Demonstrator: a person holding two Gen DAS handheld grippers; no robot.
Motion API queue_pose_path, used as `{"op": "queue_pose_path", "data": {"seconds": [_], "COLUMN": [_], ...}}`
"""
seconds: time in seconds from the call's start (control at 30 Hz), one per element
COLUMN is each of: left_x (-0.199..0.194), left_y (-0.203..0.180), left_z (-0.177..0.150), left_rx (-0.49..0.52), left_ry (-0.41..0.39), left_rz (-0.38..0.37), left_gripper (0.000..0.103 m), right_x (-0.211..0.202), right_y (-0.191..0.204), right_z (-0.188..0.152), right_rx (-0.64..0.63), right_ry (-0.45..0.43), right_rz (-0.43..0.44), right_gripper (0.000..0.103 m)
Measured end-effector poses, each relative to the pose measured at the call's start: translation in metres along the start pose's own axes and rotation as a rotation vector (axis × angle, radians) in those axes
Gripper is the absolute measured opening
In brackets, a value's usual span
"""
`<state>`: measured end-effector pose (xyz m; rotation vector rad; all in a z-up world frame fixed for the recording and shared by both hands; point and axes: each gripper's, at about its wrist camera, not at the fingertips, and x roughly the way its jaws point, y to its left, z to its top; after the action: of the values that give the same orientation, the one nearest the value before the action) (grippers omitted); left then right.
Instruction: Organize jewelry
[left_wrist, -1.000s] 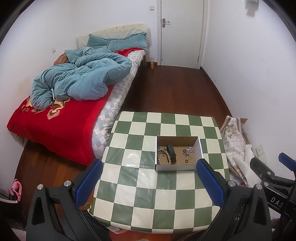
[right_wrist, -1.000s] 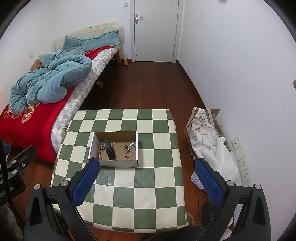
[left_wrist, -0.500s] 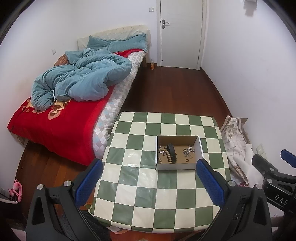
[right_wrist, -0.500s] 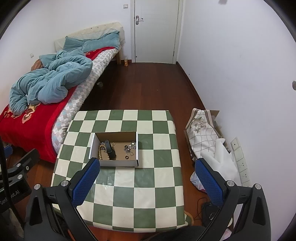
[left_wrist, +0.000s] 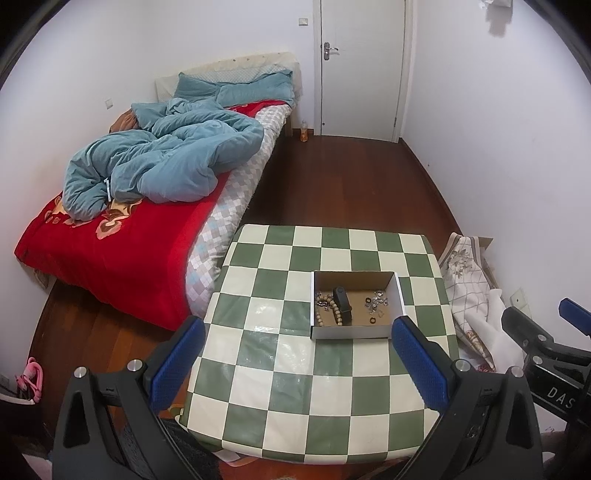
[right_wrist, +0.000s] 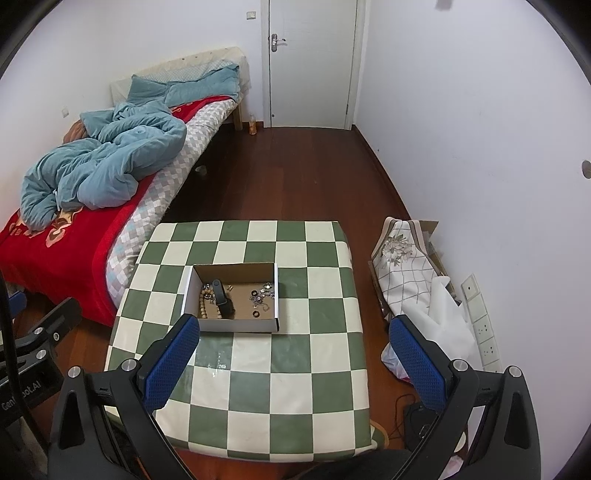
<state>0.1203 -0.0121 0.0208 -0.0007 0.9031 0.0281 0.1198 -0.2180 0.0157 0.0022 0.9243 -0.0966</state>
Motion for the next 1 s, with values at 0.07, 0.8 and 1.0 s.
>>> {"op": "queue_pose_path", "data": {"seconds": [0.07,0.8,1.0], "left_x": [-0.0017,-0.0097,-0.0091], "left_y": [0.0,-0.0028,-0.0018], "left_z": [0.0008,0.004,0.0025], "left_rx": [-0.002,0.007,0.007], "left_ry": [-0.001,-0.021,-0.024], "left_rz": [-0.002,0.003,0.003], "left_gripper": [0.103,0.103,0.103], "right_x": [0.0001,-0.0057,-0.0068], "right_y": [0.0002,-0.002,-0.0023], "right_z": [-0.0004,0.0082,0.0082], "right_rx": [0.0,-0.004,-0.001], "right_ry": [0.001,-0.004,-0.007], "right_rz": [0.001,-0.007,-0.007], "right_gripper": [0.103,0.103,0.103]}}
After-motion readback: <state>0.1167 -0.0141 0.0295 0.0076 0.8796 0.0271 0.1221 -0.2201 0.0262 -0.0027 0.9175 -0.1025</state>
